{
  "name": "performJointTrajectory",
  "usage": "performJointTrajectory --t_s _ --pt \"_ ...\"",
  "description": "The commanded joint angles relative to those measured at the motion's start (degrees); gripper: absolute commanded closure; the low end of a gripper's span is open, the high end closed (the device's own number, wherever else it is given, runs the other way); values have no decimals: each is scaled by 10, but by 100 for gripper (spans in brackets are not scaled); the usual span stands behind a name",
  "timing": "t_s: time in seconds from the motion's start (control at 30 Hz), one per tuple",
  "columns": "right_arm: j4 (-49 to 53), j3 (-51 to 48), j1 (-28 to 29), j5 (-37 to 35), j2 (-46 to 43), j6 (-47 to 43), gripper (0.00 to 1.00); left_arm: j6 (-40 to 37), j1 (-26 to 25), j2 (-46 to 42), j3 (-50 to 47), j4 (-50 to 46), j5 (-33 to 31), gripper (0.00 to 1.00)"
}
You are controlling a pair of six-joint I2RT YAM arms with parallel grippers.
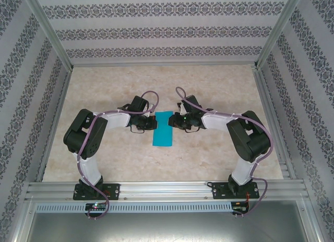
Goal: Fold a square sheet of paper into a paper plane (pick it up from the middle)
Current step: Fold the square sheet of paper in half at the center of the table, then pick up the square sheet of paper from the center of the table.
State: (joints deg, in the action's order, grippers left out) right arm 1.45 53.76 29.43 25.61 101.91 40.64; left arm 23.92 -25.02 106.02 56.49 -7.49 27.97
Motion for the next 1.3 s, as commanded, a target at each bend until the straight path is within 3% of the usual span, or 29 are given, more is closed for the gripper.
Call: performJointTrajectory --t_s 0.0,0.43,0.9,1.27 --pt "33 19 -7 -6 12 -26 70 -20 1 38 -36 -100 -56 93" --pt "9 48 -9 46 65 -25 66 -24 1 33 -38 -103 -56 92" --pt "-17 21 -3 99 47 -10 65 -19 1 32 -43 -95 -51 92" --pt "-98 -32 -3 127 33 35 68 -17 1 24 -41 -97 -40 88"
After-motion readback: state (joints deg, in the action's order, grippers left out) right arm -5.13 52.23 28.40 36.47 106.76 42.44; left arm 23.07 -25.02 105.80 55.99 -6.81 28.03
